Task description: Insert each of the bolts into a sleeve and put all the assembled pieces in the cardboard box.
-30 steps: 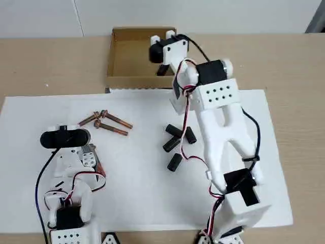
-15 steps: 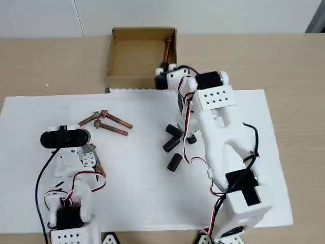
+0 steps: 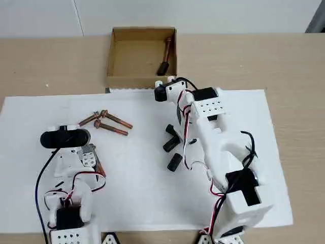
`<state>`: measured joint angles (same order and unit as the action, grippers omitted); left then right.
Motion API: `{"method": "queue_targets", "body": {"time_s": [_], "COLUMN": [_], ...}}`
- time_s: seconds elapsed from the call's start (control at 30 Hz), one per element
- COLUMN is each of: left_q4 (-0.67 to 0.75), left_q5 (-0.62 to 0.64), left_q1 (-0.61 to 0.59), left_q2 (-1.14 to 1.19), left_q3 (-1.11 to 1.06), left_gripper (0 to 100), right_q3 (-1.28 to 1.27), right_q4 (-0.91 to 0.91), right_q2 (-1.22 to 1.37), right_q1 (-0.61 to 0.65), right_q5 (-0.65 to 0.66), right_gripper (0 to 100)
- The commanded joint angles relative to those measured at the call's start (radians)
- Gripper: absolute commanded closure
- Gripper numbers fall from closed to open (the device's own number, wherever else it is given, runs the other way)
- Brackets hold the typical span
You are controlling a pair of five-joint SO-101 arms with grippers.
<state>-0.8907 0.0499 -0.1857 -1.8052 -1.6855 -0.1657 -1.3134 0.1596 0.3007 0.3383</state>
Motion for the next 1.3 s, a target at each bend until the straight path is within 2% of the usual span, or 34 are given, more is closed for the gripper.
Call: {"method": "queue_targets", "body": {"time_s": [0.0, 0.13, 0.43, 0.6, 1.1, 1.27], "left_q4": [0.017, 0.017, 0.017, 0.017, 0.009, 0.0], "left_q5": [-0.008, -0.008, -0.008, -0.006, -0.008, -0.008], "left_q1": [0.0, 0.0, 0.0, 0.0, -0.002, 0.0], "left_q2": [-0.008, -0.008, -0.008, -0.008, -0.009, -0.008], "left_q3": [0.005, 0.005, 0.005, 0.005, 0.005, 0.008], "left_gripper": [99, 99, 99, 99, 99, 99], "right_q3": [-0.005, -0.005, -0.003, 0.037, 0.112, 0.11], "right_q4": [0.051, 0.064, 0.099, 0.077, -0.271, -0.357], "right_q2": [-0.002, 0.082, 0.13, 0.113, -0.507, -0.68], "right_q1": [0.002, -0.001, 0.001, 0.004, 0.002, -0.002], "right_q5": [0.008, 0.008, 0.006, 0.006, -0.003, -0.15], "right_gripper": [83.8, 84.9, 98.6, 99.2, 99.1, 99.1]}}
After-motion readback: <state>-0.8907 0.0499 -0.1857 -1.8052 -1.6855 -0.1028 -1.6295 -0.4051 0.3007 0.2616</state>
